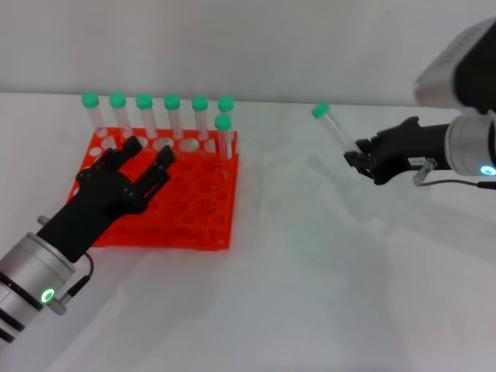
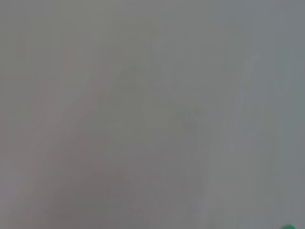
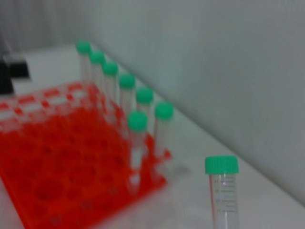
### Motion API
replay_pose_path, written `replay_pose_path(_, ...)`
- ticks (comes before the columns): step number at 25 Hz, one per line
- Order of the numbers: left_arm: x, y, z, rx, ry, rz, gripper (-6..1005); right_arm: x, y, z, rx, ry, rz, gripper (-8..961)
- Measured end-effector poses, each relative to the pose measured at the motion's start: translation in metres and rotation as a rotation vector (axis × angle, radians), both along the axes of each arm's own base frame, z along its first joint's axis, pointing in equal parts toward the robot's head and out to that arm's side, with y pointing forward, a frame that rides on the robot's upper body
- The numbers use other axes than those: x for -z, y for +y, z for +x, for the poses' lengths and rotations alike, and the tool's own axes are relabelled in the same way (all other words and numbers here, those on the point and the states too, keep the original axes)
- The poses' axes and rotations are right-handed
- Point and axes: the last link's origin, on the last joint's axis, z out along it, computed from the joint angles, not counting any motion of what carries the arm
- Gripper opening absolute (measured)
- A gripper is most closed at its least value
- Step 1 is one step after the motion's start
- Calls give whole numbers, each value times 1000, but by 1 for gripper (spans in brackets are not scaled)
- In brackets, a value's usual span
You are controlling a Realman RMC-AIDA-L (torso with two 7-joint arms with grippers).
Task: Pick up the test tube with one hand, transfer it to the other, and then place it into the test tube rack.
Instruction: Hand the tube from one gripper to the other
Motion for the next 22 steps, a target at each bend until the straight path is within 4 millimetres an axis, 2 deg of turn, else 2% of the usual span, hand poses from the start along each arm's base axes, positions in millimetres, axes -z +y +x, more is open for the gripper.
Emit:
replay_pose_path(5,3,3,12,47,-31,-72,679,-2,-1,14,-84,161,-34,190)
replay_pose_path(12,17,11,33,106,-66,-232,678,11,-11,36,-147,260,-78,190)
replay_pose_path(16,26,18,49,133,-82,-338,678,18,-17,40,-172,286,-101,189)
replay_pose_path(22,35,24,58,128,-81,-431,678,24,-24,38,-204,303,-130,189)
